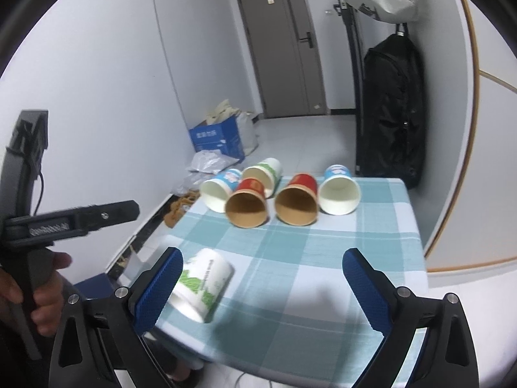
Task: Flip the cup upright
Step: 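Open the left gripper and withdraw from the PAPER cup, then move the right gripper to the PAPER cup and grasp its rim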
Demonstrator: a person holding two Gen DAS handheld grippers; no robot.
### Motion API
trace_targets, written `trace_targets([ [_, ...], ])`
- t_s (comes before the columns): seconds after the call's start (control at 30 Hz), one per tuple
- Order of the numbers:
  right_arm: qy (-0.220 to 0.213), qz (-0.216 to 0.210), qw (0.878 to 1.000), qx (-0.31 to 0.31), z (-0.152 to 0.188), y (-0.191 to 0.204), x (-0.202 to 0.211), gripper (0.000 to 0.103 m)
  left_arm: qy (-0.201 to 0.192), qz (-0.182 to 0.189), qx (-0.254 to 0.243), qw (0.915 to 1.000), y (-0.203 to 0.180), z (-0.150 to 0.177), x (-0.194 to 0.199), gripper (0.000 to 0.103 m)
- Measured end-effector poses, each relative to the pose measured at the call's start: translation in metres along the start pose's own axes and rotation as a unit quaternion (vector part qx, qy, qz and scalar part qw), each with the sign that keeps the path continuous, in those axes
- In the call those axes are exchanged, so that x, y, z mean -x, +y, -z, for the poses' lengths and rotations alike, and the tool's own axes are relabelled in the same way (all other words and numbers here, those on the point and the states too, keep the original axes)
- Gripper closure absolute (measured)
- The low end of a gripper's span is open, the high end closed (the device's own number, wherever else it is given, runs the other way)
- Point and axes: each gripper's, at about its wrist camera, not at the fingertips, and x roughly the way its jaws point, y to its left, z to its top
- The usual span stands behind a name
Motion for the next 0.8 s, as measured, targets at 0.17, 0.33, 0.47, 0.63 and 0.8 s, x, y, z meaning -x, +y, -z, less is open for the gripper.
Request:
trace_targets([
  [0.17, 0.024, -0.021, 0.999, 0.018, 0.007, 0.016, -0.002, 0.008, -0.009, -0.025, 0.000, 0.9997, 0.015, 0.007, -0.007, 0.022],
  [0.33, 0.046, -0.033, 0.997, 0.056, 0.017, 0.037, -0.012, 0.013, -0.022, -0.004, 0.025, 0.9994, 0.030, 0.003, -0.001, 0.022],
  [0.47, 0.069, -0.038, 0.993, 0.090, 0.025, 0.056, -0.025, 0.021, -0.032, 0.000, 0.032, 0.9990, 0.038, 0.001, 0.005, 0.022],
  [0.63, 0.088, -0.037, 0.990, 0.108, 0.033, 0.070, -0.040, 0.025, -0.040, 0.000, 0.039, 0.9984, 0.050, 0.003, 0.011, 0.022],
  [0.8, 0.107, -0.027, 0.985, 0.132, 0.038, 0.086, -0.056, 0.028, -0.037, 0.005, 0.049, 0.9981, 0.063, 0.005, 0.008, 0.022],
])
